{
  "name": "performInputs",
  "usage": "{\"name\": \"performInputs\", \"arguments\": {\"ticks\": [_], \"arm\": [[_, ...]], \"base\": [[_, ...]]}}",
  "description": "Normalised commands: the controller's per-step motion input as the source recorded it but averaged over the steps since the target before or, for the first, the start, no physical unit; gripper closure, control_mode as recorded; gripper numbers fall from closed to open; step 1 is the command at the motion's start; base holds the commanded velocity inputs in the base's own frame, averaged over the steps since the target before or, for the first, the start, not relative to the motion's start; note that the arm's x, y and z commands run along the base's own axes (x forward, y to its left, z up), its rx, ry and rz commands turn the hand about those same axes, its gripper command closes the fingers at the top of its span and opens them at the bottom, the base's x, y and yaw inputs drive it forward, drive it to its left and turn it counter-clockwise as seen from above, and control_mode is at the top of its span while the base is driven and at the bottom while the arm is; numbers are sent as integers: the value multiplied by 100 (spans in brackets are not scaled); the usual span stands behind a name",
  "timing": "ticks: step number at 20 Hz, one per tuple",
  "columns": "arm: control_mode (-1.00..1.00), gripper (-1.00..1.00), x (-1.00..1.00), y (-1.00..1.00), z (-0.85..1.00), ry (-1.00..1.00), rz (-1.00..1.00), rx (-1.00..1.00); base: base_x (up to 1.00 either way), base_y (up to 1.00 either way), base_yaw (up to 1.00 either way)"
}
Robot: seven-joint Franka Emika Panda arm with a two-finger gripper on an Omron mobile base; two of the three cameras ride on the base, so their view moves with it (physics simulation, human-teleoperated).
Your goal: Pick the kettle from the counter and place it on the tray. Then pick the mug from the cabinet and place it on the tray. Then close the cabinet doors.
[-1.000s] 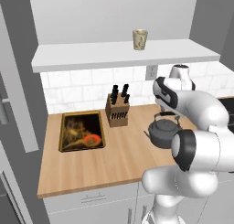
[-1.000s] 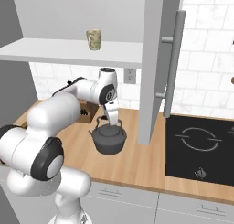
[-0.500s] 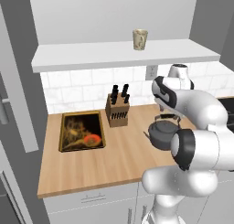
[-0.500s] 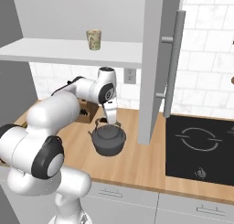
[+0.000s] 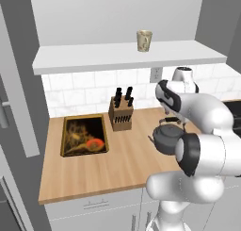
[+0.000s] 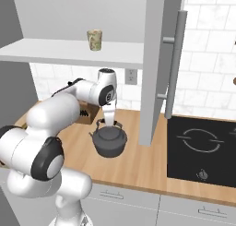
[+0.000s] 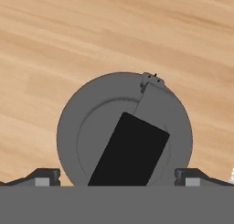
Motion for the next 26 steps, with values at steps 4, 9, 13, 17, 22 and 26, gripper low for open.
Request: {"name": "performInputs", "arguments": {"ticks": [4, 9, 13, 17, 22, 26], "arm": [[-100, -100, 9, 0, -30, 9, -12, 0], [-100, -100, 0, 0, -37, 15, -3, 0], [-100, 100, -27, 8, -13, 2, 2, 0], [-100, 100, -54, 8, -4, -3, 9, 0], [-100, 100, -44, 26, -6, -23, 15, 2], [-100, 100, -8, 51, 37, -16, 3, 3]], "base": [[0, 0, 0], [0, 0, 0], [0, 0, 0], [0, 0, 0], [0, 0, 0], [0, 0, 0]]}}
